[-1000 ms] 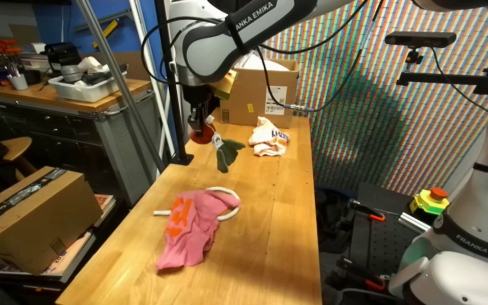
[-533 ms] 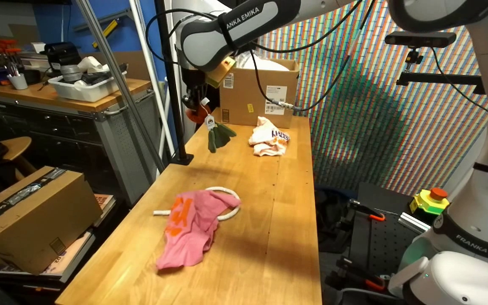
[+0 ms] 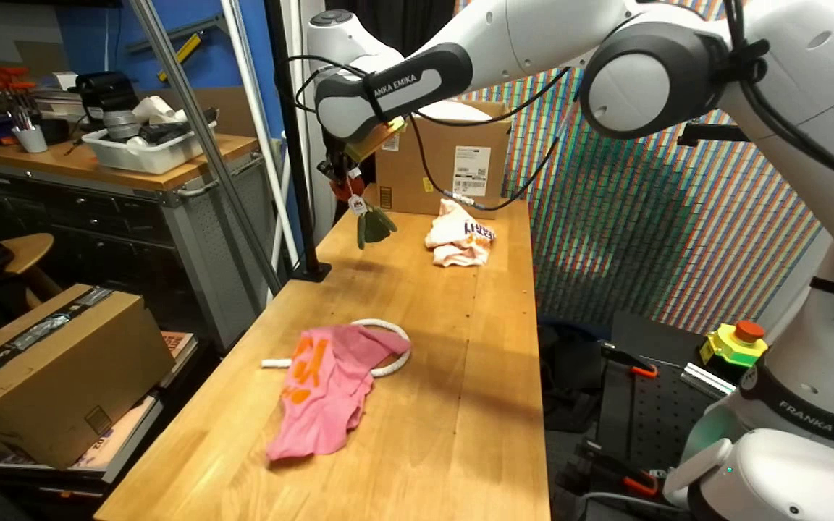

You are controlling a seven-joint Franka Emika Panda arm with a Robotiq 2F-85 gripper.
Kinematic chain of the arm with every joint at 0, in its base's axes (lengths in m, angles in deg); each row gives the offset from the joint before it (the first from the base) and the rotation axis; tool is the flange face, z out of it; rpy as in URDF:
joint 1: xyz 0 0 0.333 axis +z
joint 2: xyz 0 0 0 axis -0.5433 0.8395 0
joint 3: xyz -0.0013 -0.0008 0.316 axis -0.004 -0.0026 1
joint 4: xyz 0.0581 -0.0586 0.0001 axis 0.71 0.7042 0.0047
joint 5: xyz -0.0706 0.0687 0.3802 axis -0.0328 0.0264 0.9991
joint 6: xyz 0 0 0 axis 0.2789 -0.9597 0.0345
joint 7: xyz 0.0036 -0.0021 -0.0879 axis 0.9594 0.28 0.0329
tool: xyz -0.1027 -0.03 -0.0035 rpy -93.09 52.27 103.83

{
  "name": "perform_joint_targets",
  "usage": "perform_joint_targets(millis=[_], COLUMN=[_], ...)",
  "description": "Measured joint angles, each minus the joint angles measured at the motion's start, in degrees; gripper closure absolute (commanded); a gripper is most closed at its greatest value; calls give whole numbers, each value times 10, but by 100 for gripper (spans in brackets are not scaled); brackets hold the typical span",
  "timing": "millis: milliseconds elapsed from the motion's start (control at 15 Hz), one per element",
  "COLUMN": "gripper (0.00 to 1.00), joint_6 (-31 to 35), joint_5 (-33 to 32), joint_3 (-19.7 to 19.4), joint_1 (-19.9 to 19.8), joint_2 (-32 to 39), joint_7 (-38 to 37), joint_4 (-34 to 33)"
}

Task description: Move the peach colored shirt and the turnip plushie to the right then move the pink shirt closer to you

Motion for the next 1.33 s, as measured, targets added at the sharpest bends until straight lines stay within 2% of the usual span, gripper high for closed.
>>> perform_joint_targets(millis=[333,400,467,600,867,1000,1067,1333], gripper=[95,73,58,51,19,5,0,0], joint_6=[-10,-12,-15,-29,-70,-96,-108,-151], joint_5=[12,15,19,23,23,23,23,23], joint_3=[-4,-4,-4,-4,-1,1,2,7], joint_1=[-23,-25,-27,-29,-28,-26,-25,-19], joint_2=[76,86,96,112,127,127,127,127], joint_7=[-44,-50,-54,-59,-58,-54,-50,-38], joint_4=[-96,-109,-121,-141,-162,-167,-170,-183])
